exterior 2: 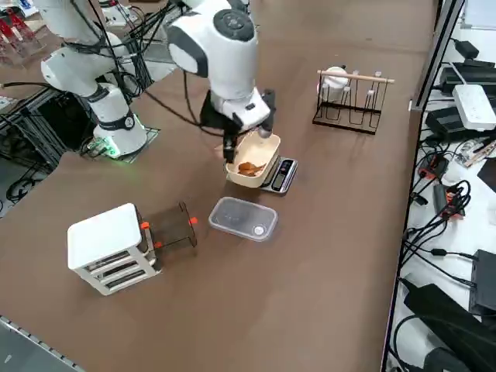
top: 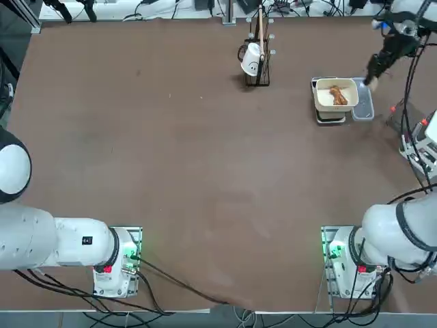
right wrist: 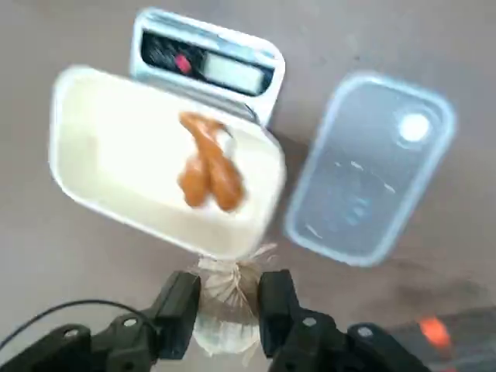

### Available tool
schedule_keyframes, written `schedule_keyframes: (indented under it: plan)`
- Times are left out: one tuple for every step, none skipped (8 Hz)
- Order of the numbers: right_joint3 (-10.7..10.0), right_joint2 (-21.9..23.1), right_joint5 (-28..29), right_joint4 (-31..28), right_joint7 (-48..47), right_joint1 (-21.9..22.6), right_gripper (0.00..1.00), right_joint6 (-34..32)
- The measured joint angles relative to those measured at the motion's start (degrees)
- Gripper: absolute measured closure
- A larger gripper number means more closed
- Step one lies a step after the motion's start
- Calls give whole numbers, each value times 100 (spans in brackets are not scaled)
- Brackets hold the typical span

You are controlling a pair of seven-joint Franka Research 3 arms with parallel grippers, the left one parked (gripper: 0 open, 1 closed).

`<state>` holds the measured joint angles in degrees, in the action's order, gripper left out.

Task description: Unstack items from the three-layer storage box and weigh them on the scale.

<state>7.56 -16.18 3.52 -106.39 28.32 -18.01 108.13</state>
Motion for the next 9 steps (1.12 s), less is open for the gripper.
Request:
schedule_keyframes:
  plan:
    - [3, -179, 93, 1, -267, 161, 54, 208]
    - [3, -363, 102, 4, -437, 259, 54, 356]
    - [3, -491, 104, 6, -578, 311, 52, 439]
    - [2, -537, 105, 11, -655, 323, 37, 495]
    - [-4, -527, 105, 39, -681, 323, 17, 517]
    - [-17, -510, 104, 95, -684, 317, 1, 515]
    - [-39, -485, 72, 144, -676, 309, 0, 512]
    - [-90, -414, -50, 174, -559, 304, 5, 465]
    - [-179, -313, -378, 188, -230, 278, 15, 268]
